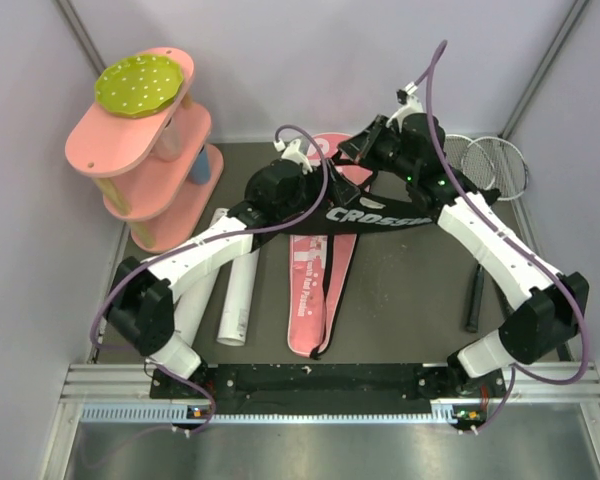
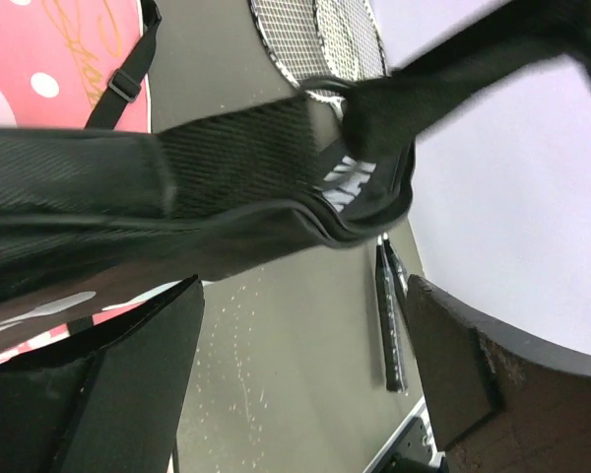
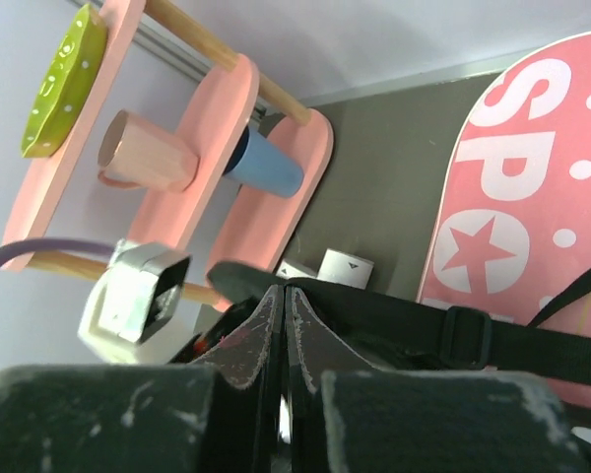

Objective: Pack up the badminton gear
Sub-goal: Pick up the racket bag from the center of the board, then open the racket bag at the center of the board.

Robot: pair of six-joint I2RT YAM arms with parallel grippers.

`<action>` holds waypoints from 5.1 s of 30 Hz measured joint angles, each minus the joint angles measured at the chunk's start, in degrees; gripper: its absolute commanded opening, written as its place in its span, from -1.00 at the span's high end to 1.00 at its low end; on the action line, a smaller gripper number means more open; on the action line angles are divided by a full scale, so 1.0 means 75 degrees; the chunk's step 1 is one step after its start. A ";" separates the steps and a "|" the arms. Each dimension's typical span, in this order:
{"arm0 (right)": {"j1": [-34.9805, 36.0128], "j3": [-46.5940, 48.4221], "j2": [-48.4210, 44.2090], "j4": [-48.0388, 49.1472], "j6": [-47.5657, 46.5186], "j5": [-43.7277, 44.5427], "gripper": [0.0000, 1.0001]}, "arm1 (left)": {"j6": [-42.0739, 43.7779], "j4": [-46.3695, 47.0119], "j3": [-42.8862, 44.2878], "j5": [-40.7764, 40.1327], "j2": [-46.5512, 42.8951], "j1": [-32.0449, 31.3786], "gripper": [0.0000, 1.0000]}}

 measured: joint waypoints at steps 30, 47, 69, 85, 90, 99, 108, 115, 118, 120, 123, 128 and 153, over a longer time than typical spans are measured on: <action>0.0017 -0.0181 -0.1064 -0.3279 -0.3474 -0.1786 -0.13 | 0.1023 0.0807 -0.1113 0.0775 -0.1425 0.0714 1.00; 0.0507 -0.1836 -0.1766 -0.3698 -0.5062 -0.2221 -0.14 | 0.1996 0.0216 -0.1067 0.4858 -0.1798 0.1856 1.00; 0.1530 -0.2804 -0.1778 -0.2244 -0.4733 -0.1480 1.00 | 0.1119 0.0953 -0.1037 0.5881 -0.1169 0.1979 0.84; 0.0933 -0.2311 -0.1839 -0.2078 -0.2684 -0.0761 1.00 | 0.1285 0.0863 -0.2331 0.5298 -0.1915 0.1591 -0.18; 0.0810 -0.2180 -0.1839 -0.1926 -0.2139 -0.1207 1.00 | 0.1072 0.1145 -0.2433 0.4788 -0.1821 0.0836 -0.24; 0.0807 -0.2180 -0.1845 -0.1897 -0.1839 -0.1469 1.00 | 0.0935 0.1180 -0.2005 0.4115 -0.1274 0.0411 0.39; 0.0172 -0.2270 -0.1851 -0.1786 -0.1652 -0.2200 1.00 | 0.1282 0.0848 -0.1824 0.3541 -0.1291 0.0329 0.27; -0.0012 -0.2422 -0.1871 -0.1547 -0.1568 -0.2649 0.94 | 0.1332 0.0851 -0.1734 0.3748 -0.1282 0.0306 1.00; -0.0181 -0.2562 -0.1923 -0.1431 -0.1565 -0.2885 0.78 | 0.1384 0.0842 -0.1711 0.3742 -0.1282 0.0289 1.00; -0.0323 -0.2716 -0.1967 -0.1349 -0.1577 -0.3054 0.67 | 0.1448 0.0793 -0.1711 0.3736 -0.1259 0.0300 1.00; -0.0423 -0.3019 -0.1979 -0.1078 -0.1559 -0.3357 0.46 | 0.1472 0.0831 -0.1711 0.3748 -0.1046 0.0358 1.00; -0.0469 -0.3608 -0.1909 -0.0495 -0.1448 -0.3824 0.47 | 0.1276 0.1061 -0.1714 0.3998 -0.0452 0.0434 1.00; -0.0632 -0.3940 -0.2393 -0.0096 -0.0300 -0.3963 0.36 | 0.0169 0.2702 -0.1807 0.5321 0.0187 0.0688 1.00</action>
